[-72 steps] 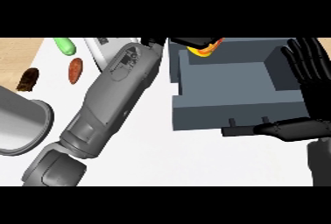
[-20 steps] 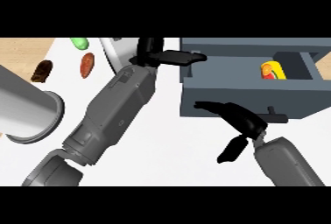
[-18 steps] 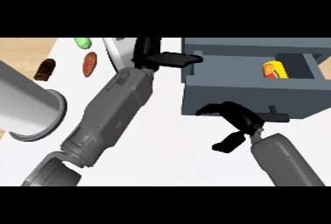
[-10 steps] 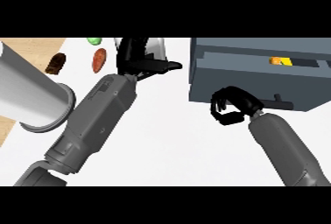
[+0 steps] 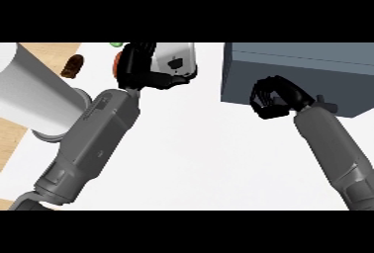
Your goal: Pick up the cup, place it into the drawer and close the drawer
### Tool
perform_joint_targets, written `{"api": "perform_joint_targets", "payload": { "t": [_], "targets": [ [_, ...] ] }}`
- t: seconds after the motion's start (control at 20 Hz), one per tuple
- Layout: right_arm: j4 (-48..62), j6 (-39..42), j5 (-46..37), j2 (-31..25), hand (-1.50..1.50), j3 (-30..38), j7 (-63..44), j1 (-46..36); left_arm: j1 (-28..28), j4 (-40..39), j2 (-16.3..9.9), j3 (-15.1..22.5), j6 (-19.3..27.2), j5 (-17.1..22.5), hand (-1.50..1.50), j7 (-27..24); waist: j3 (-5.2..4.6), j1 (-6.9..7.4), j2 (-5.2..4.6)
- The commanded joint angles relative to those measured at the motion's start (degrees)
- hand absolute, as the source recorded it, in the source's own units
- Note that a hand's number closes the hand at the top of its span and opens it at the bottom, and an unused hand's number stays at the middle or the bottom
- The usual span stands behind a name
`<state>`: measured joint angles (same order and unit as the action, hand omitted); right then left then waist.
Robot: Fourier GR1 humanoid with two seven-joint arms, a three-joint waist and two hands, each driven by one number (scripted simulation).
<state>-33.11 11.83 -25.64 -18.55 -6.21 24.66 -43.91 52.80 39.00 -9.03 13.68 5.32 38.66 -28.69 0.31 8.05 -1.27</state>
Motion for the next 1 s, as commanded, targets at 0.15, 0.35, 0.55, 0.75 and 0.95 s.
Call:
{"api": "perform_joint_targets", "payload": {
  "t": [0.15, 0.35, 0.55, 0.75, 0.95],
  "targets": [
    [4.8, -1.7, 2.6, -5.5, 1.5, 6.6, -4.0, -9.5, -1.8, 2.5, -1.8, 1.0, -2.6, -0.5, -1.5, 0.6, -0.01, 2.73, -1.26],
    [3.3, 0.4, 3.9, -6.8, 1.5, 7.4, -4.9, -9.9, -3.6, 3.4, -2.1, 1.1, -4.4, 0.2, -1.5, 1.3, -0.12, 4.11, -1.14],
    [1.8, 3.2, 5.3, -8.5, 1.5, 8.0, -4.3, -9.1, -4.8, 3.5, -3.4, 0.8, -6.0, 0.6, -1.5, 1.5, -0.14, 4.37, -1.69],
    [0.1, 4.7, 6.6, -9.1, 1.5, 8.6, -4.6, -8.4, -4.3, 4.4, -2.8, 0.7, -5.8, 0.8, -1.5, 1.1, -0.11, 4.32, -1.73],
    [-1.2, 7.0, 7.9, -10.3, 1.5, 9.3, -5.4, -7.9, -5.9, 4.7, -2.7, 0.9, -6.4, 1.1, -1.5, 1.6, -0.14, 4.64, -1.48]
  ]
}}
